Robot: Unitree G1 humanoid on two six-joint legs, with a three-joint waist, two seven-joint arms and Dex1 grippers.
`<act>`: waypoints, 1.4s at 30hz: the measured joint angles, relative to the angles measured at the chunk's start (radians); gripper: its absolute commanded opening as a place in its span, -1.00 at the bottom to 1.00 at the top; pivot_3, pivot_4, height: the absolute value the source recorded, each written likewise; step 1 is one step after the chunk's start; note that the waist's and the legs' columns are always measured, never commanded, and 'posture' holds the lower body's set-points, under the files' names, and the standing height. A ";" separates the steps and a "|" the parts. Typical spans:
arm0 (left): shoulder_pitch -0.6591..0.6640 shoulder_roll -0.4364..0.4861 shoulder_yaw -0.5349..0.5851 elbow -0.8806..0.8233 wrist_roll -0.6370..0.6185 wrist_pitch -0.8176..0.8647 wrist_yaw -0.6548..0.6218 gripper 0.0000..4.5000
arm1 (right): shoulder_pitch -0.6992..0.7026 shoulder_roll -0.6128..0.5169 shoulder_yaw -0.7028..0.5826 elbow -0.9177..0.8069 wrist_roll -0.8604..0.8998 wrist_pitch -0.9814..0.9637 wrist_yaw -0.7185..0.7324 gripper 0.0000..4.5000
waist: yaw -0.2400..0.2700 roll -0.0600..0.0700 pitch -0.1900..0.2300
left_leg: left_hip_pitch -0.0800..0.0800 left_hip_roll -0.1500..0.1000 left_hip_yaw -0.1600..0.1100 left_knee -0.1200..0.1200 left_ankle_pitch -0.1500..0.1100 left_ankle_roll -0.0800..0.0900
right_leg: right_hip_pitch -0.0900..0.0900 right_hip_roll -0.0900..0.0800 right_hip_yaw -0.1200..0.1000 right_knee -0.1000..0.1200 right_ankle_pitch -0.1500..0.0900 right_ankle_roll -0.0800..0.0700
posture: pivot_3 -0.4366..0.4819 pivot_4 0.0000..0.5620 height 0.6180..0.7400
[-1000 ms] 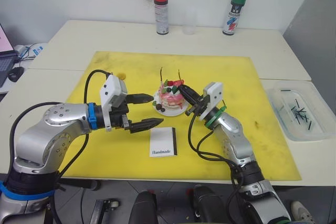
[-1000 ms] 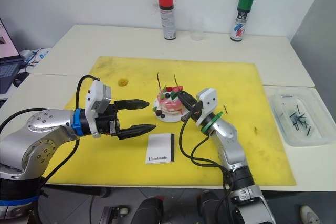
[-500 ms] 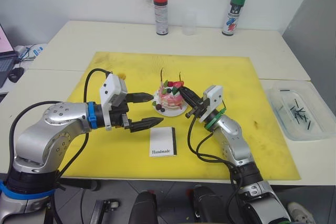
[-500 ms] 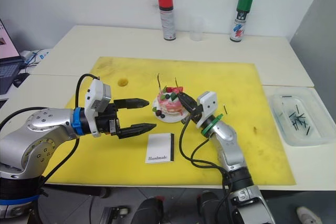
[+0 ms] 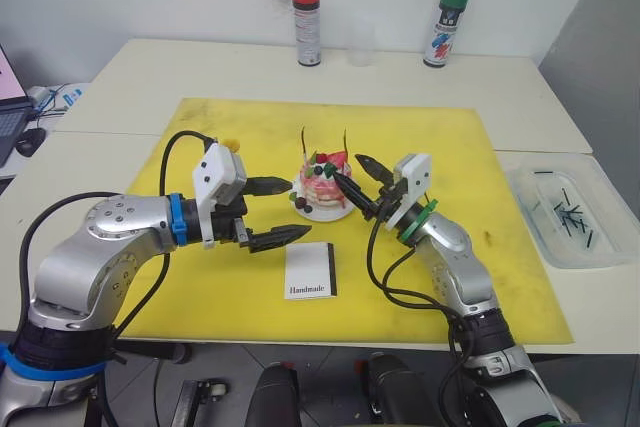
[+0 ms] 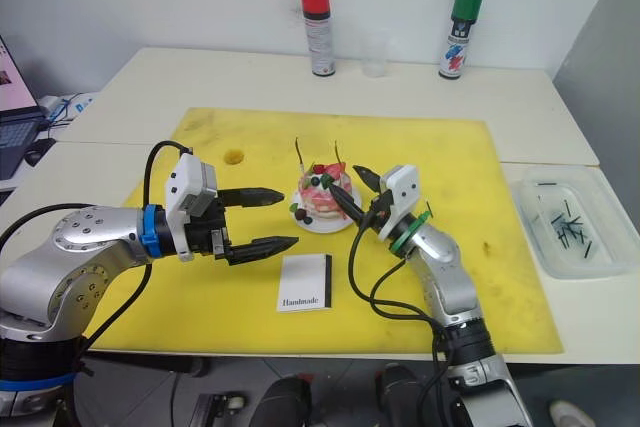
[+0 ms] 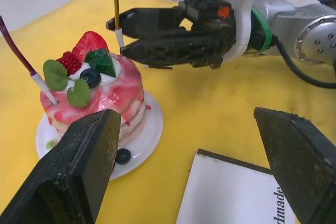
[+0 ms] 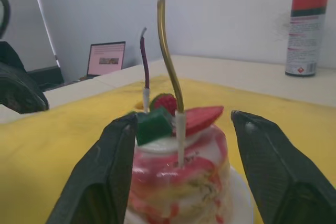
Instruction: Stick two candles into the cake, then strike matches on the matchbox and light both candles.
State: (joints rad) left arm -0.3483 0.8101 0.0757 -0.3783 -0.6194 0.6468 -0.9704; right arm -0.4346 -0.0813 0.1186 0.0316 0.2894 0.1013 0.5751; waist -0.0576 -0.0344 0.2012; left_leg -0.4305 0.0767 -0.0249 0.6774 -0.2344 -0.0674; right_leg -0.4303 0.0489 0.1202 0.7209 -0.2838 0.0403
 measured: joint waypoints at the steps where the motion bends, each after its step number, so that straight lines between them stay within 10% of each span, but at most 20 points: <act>1: 0.000 -0.003 -0.002 0.000 0.004 -0.001 0.000 1.00 | -0.001 -0.007 0.000 -0.023 0.008 0.016 0.002 0.35 | 0.000 0.000 0.000 | 0.000 0.000 0.000 0.000 0.000 0.000 | 0.000 0.000 0.000 0.000 0.000 0.000 | -0.05 -0.47 0.16; 13: 0.135 0.198 0.185 0.053 -0.288 0.449 -0.045 1.00 | 0.140 -0.446 -0.069 -0.390 0.116 0.351 0.131 0.35 | -0.001 0.000 0.000 | -0.001 0.000 0.000 -0.001 0.000 0.000 | -0.001 0.000 -0.001 -0.001 -0.002 -0.003 | -0.05 -0.47 0.16; 23: 0.065 0.035 0.177 0.225 -0.473 0.838 0.139 1.00 | 0.133 -0.575 0.082 -0.469 0.110 0.489 0.258 -0.98 | 0.000 0.000 0.000 | 0.000 0.000 0.000 0.001 0.000 0.000 | -0.001 0.000 0.000 0.000 -0.004 -0.006 | -0.05 -0.47 0.16; 42: -0.017 -0.161 0.200 0.308 -0.507 0.958 0.308 1.00 | -0.025 -0.504 0.318 -0.331 0.013 0.615 0.328 -0.98 | 0.005 0.000 0.000 | 0.000 -0.002 -0.001 0.002 0.000 0.000 | 0.001 -0.001 0.000 0.000 0.001 0.002 | -0.05 -0.47 0.16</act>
State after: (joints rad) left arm -0.3650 0.6491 0.2756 -0.0704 -1.1261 1.6052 -0.6621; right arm -0.4593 -0.5853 0.4368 -0.2994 0.3019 0.7158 0.9031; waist -0.0528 -0.0347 0.2008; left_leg -0.4303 0.0752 -0.0258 0.6792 -0.2342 -0.0673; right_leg -0.4292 0.0478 0.1204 0.7204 -0.2828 0.0421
